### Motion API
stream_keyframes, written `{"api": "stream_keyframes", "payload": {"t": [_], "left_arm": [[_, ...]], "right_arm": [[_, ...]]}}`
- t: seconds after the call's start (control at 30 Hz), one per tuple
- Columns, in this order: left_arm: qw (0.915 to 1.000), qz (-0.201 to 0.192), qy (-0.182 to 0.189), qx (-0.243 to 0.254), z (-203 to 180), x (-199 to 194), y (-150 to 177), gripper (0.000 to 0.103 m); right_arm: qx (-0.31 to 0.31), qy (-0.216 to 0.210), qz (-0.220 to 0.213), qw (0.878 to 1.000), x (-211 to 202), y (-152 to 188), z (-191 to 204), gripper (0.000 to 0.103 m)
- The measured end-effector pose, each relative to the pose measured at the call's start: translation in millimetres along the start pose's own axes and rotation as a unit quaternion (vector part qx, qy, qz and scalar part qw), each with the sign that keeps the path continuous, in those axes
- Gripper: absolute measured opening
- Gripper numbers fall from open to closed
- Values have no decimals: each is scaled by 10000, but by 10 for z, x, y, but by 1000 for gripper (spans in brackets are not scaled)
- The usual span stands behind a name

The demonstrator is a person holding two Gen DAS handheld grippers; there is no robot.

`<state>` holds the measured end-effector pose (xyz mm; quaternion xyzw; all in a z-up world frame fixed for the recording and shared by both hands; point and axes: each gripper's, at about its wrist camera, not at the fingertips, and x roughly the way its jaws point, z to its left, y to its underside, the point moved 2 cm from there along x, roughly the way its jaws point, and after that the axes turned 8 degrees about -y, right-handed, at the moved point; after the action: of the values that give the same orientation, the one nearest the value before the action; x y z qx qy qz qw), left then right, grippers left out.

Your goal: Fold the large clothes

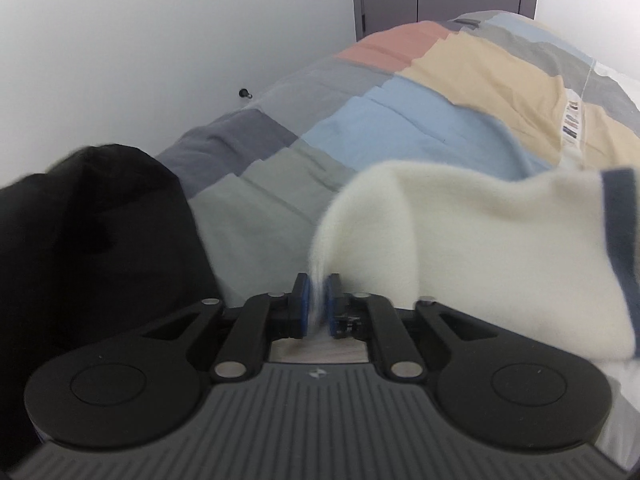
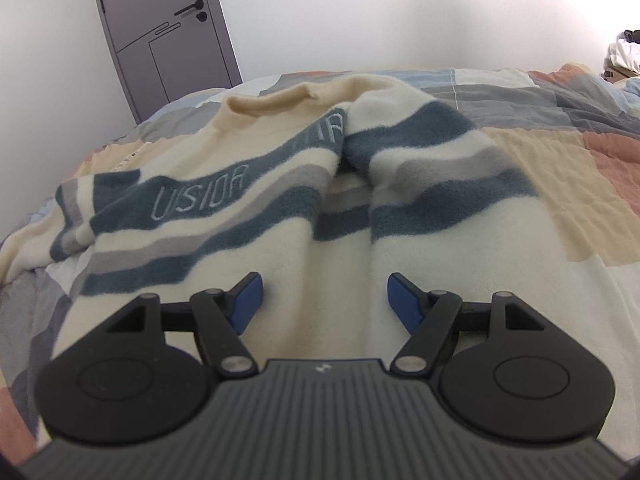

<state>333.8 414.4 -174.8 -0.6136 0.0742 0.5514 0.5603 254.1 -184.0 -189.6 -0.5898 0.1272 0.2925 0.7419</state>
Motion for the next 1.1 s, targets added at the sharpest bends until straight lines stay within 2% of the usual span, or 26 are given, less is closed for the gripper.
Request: {"api": "stream_keyframes", "payload": {"t": [0.03,0.1,0.27,0.4,0.47,0.57,0.67,0.73,0.77,0.87,0.9,0.97,1.03,1.1], "left_arm": [[10000,10,49,-75,21,-47,8,32],[9995,-131,243,-180,43,-243,43,42],[9965,-524,654,29,-147,-855,181,49],[9891,-897,1155,163,-442,-1429,312,49],[9857,-1183,1184,217,-643,-1761,428,49],[9768,-1217,1763,36,-955,-2162,659,49],[9663,-1330,2187,287,-1350,-2514,937,49],[9580,-1327,2503,437,-1581,-2734,1136,49],[9527,-1358,2703,292,-1659,-2858,1245,49],[9358,-1372,3231,322,-1944,-3145,1559,49],[9310,-1380,3353,408,-2041,-3199,1662,49],[9249,-1455,3444,693,-2241,-3277,1916,49],[9232,-1530,3418,858,-2384,-3217,2120,49],[9232,-1382,3491,826,-2440,-3051,2265,49]], "right_arm": [[20,-12,-2,10000,-13,2,-3,71],[29,-43,-26,10000,-41,-2,-7,71],[-72,1,-81,9999,-170,10,0,71],[-38,179,-80,9998,-315,12,-52,71],[66,161,78,9998,-387,35,-84,70],[197,-27,82,9998,-545,70,-101,70],[180,-65,-1,9998,-693,102,-130,71],[212,150,-67,9996,-746,109,-200,73],[294,337,-71,9990,-751,107,-255,74],[844,603,-23,9946,-742,93,-475,76],[1065,606,2,9925,-734,91,-553,80],[1340,663,-27,9888,-723,88,-666,82],[1482,815,-39,9856,-698,92,-742,84],[1607,1005,-4,9819,-651,117,-808,90]]}}
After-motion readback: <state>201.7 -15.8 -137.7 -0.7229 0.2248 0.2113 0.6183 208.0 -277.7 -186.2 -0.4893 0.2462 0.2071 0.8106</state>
